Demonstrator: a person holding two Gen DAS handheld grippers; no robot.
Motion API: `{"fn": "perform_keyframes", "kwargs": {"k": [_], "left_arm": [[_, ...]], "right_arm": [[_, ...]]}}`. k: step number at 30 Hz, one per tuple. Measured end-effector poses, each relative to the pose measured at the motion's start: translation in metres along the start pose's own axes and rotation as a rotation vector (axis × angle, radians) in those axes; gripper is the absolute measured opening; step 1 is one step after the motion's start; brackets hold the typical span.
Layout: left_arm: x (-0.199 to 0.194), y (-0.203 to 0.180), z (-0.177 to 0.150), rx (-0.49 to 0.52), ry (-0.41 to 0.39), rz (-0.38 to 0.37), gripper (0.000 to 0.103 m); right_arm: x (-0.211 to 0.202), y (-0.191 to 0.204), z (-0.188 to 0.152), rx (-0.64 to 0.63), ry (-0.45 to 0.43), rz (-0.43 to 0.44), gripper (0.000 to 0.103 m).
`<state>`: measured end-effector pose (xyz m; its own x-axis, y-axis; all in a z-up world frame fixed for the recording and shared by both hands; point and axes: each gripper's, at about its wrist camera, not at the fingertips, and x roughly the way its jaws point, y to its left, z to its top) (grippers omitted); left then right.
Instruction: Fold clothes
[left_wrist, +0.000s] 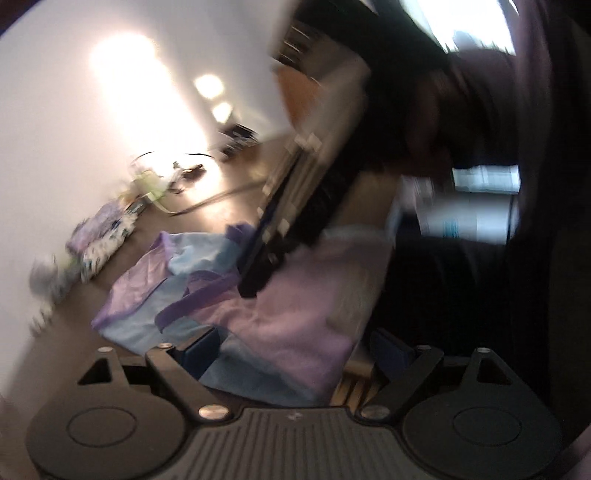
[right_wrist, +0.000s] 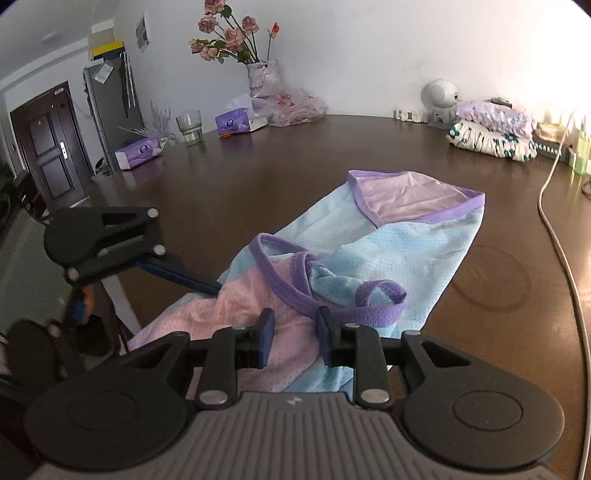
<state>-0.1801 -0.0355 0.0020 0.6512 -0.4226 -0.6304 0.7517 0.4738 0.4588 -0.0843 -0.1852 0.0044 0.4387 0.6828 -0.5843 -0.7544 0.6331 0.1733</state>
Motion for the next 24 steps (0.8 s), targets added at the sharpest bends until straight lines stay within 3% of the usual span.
{"fn": "perform_keyframes", "kwargs": {"k": [2, 5, 7, 9, 10, 14, 15, 19, 23, 24], "left_arm": [[0.003, -0.003, 0.002, 0.047, 0.021, -0.005, 0.084], [0.008, -0.002, 0.004, 0.054, 0.037, -0.027, 0.068], [0.01, -0.001, 0.003, 0.061, 0.042, -0.036, 0.065], [0.011, 0.003, 0.002, 0.041, 0.04, -0.053, 0.063], [0.01, 0.009, 0.001, 0.012, 0.039, -0.075, 0.061], [0.007, 0.033, -0.001, -0.095, 0.027, -0.17, 0.058], [0.007, 0.039, -0.003, -0.121, 0.021, -0.196, 0.058], [0.01, 0.061, -0.006, -0.219, 0.006, -0.291, 0.057], [0.012, 0.076, -0.007, -0.308, 0.02, -0.352, 0.046], [0.011, 0.078, -0.008, -0.327, 0.023, -0.366, 0.045]], "right_arm": [[-0.004, 0.002, -0.003, 0.002, 0.005, 0.009, 0.025], [-0.011, 0.0, -0.007, 0.024, 0.007, 0.036, 0.027], [-0.015, -0.003, -0.009, 0.046, 0.005, 0.049, 0.031], [-0.024, -0.003, -0.01, 0.046, 0.0, 0.034, 0.047], [-0.032, 0.001, -0.011, 0.013, -0.028, 0.03, 0.049], [-0.068, 0.017, -0.032, -0.207, -0.16, 0.113, 0.093], [-0.076, 0.021, -0.038, -0.262, -0.188, 0.137, 0.094], [-0.064, 0.039, -0.053, -0.472, -0.147, 0.107, 0.094], [-0.046, 0.057, -0.064, -0.686, -0.135, 0.028, 0.094], [-0.041, 0.057, -0.064, -0.706, -0.131, 0.028, 0.089]]}}
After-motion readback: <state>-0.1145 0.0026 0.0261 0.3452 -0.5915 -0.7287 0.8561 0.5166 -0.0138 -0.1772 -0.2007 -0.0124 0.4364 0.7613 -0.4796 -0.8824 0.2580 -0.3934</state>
